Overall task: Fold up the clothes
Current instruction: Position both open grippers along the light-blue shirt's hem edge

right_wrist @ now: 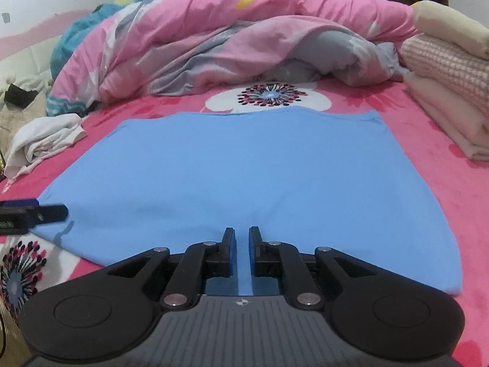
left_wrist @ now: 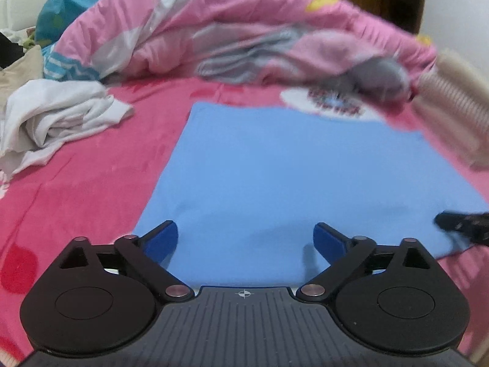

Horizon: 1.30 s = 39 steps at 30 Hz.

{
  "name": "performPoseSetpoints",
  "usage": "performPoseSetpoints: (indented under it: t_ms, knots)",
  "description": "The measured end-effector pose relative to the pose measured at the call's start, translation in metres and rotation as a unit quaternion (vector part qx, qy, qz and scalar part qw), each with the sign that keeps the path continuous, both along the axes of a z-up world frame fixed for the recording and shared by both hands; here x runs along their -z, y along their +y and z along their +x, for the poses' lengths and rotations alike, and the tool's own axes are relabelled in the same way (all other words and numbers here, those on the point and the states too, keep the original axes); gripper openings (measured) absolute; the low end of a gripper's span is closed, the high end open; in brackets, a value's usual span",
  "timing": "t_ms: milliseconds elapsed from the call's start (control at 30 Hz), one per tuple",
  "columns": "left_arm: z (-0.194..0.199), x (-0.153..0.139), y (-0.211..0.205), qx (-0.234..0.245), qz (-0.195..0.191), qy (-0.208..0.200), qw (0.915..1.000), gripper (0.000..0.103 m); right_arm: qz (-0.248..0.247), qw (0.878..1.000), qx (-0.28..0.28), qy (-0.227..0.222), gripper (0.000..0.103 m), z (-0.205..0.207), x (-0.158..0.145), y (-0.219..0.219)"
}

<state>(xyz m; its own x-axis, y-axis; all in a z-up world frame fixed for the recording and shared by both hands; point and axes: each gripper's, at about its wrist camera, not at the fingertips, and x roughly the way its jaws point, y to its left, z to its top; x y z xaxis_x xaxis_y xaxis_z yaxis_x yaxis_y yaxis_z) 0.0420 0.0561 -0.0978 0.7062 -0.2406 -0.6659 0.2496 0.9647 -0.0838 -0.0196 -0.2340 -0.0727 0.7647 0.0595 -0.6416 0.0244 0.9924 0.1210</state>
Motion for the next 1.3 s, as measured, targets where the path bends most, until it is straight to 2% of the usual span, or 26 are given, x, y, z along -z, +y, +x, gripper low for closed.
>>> performPoseSetpoints:
  t_ms: [133, 333, 400, 467, 533, 633, 767, 800, 933, 1067, 1300]
  knots:
    - [-0.003, 0.003, -0.009, -0.021, 0.023, 0.013, 0.9994, 0.103, 0.007, 1.0, -0.004, -0.009, 0.02, -0.004, 0.002, -0.001]
    - [-0.004, 0.002, -0.016, -0.042, 0.037, 0.026, 0.9981, 0.103, 0.018, 1.0, -0.003, -0.013, 0.025, -0.016, -0.001, -0.002]
    - [-0.004, 0.002, -0.018, -0.045, 0.039, 0.031, 0.9977, 0.103, 0.024, 1.0, -0.001, -0.012, 0.032, -0.02, -0.008, -0.002]
    - [-0.003, 0.001, -0.019, -0.048, 0.04, 0.036, 0.9974, 0.103, 0.027, 0.999, 0.01, -0.02, 0.044, -0.022, -0.017, -0.005]
    - [-0.003, 0.001, -0.02, -0.053, 0.04, 0.042, 0.9969, 0.103, 0.018, 0.999, 0.024, -0.03, 0.048, -0.022, -0.024, -0.008]
    - [-0.002, 0.001, -0.022, -0.058, 0.042, 0.047, 0.9963, 0.103, 0.003, 0.998, 0.045, -0.034, 0.07, -0.018, -0.026, -0.012]
    - [-0.002, 0.0, -0.025, -0.065, 0.049, 0.052, 0.9954, 0.103, -0.012, 0.998, 0.057, 0.005, 0.074, -0.01, -0.005, -0.014]
    - [-0.002, 0.0, -0.026, -0.066, 0.05, 0.053, 0.9951, 0.103, -0.021, 0.998, 0.056, 0.002, 0.074, -0.011, -0.002, -0.011]
    - [-0.001, -0.001, -0.026, -0.07, 0.05, 0.058, 0.9946, 0.103, -0.044, 0.998, 0.033, 0.004, 0.102, -0.011, 0.002, 0.003]
    - [-0.001, -0.001, -0.026, -0.07, 0.05, 0.058, 0.9946, 0.103, -0.076, 0.997, 0.028, 0.008, 0.103, -0.011, 0.006, 0.015]
    - [-0.002, 0.0, -0.028, -0.073, 0.051, 0.057, 0.9944, 0.103, -0.068, 0.997, 0.027, 0.016, 0.103, -0.009, 0.005, 0.012]
